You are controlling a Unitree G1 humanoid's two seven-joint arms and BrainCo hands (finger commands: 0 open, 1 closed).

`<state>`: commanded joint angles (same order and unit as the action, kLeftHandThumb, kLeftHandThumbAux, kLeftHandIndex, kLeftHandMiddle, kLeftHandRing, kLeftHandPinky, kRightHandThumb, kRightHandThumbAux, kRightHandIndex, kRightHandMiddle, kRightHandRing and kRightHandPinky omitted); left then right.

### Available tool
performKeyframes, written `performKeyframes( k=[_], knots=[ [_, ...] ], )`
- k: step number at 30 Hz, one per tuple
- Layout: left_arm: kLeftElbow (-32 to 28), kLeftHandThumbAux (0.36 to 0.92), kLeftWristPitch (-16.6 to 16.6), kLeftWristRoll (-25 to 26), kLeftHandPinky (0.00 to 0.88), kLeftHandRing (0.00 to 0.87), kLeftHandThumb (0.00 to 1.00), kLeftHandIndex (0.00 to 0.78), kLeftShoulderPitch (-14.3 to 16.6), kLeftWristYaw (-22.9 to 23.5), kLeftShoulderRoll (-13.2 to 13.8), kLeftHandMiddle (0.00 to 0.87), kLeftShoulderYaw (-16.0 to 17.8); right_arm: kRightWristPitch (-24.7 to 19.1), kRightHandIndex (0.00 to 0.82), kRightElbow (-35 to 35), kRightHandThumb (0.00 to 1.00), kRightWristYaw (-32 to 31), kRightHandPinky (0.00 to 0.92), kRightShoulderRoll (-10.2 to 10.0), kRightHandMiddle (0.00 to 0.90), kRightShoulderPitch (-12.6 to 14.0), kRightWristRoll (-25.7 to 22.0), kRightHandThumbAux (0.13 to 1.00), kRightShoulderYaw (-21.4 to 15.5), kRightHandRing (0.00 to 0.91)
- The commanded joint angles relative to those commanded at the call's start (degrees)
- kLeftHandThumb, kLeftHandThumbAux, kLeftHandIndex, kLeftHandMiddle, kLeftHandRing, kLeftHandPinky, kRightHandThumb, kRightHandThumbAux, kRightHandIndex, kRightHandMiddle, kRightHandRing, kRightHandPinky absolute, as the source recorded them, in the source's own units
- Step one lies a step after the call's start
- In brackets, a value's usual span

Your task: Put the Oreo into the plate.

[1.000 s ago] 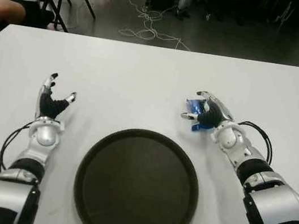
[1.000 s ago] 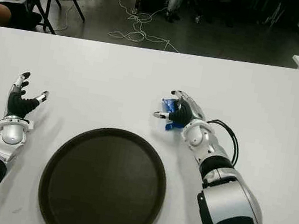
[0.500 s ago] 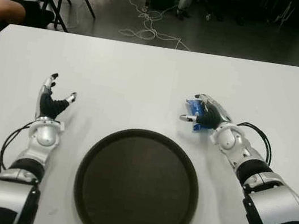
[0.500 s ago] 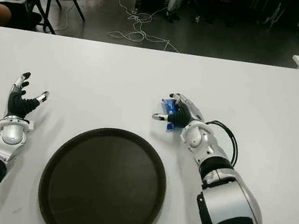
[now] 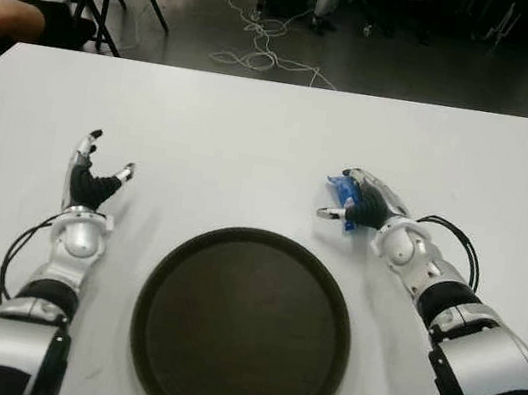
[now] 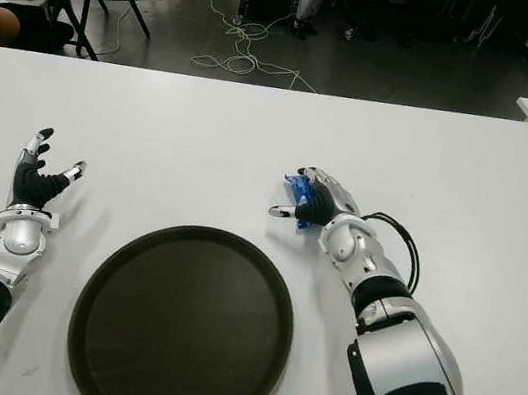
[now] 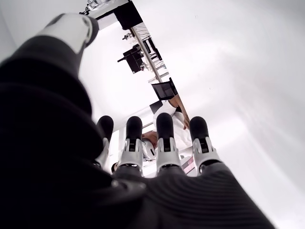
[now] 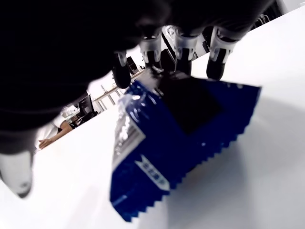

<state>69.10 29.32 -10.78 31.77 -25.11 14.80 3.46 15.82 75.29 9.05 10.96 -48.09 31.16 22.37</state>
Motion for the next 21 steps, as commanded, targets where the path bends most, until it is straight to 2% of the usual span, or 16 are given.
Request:
performKeyframes(
  k=[7,21],
  knots=[
    [0.08,0.768,-0.1,-0.26,0.044,0.065,0.0,0.058,0.0,-0.27,0.03,0.088,-0.26,-0.4,0.0,0.65,0.0,-0.47,0.0,-0.1,0.0,-1.02,0.67,0.583,0.47,0.0],
    [0.03,0.75,-0.88,-0.46,0.034,0.069,0.0,0.061,-0.01,-0.67,0.01,0.091,-0.44,-1.38,0.0,1.53,0.0,-1.12,0.0,-0.06,0.0,-2.07,1.34,0.549,1.29,0.0]
  ],
)
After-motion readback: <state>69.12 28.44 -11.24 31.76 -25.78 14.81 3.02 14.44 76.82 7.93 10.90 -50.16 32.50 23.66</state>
